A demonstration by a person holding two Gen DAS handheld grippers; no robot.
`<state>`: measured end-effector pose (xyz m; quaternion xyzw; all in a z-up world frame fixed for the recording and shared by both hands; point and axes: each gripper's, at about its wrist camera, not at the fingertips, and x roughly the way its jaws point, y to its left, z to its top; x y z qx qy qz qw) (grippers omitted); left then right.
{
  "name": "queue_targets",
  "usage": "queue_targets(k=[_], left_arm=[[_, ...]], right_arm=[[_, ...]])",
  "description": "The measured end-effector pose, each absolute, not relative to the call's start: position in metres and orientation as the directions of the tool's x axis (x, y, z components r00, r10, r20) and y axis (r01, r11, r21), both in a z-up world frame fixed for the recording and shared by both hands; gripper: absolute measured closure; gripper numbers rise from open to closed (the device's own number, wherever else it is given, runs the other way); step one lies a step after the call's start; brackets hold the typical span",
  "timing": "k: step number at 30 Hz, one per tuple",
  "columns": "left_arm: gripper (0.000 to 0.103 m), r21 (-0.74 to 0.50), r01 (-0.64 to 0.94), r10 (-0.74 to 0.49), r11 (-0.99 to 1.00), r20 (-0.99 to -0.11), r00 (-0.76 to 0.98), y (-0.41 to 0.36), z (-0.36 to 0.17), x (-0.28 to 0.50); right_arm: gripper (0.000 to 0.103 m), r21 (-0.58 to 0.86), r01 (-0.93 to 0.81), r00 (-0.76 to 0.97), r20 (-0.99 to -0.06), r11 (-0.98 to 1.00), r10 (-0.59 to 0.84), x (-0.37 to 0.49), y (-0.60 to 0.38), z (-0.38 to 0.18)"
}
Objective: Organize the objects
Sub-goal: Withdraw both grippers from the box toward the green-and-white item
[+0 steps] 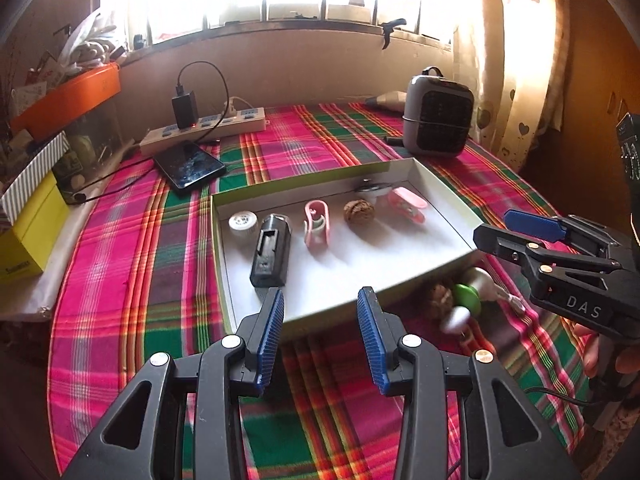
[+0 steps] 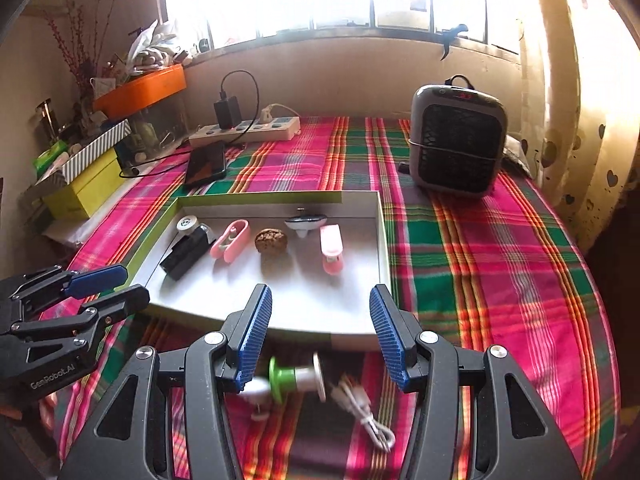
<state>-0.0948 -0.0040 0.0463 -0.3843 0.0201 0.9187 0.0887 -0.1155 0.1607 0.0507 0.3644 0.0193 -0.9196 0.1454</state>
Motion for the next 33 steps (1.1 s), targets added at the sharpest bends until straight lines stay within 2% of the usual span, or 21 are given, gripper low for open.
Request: queue_targets(k=[13,33], left_arm=[[0.066,-0.093,-0.256,0.241,-0.962,-0.725,-0.645,0.011,0.025,-0.067],[0.066,-0.205,-0.368,0.385,-0.907,-0.758,-0.526,0.045,0.002,-0.079]], right_arm=[[0.051,0.068,0.24,-0.685,-0.694,-0.968,-0.219,-0.088,0.186,0.03],[0.051,0.044,0.212,-0.642,-0.747,-0.976,-0.173,-0.084,0.202,0.007]])
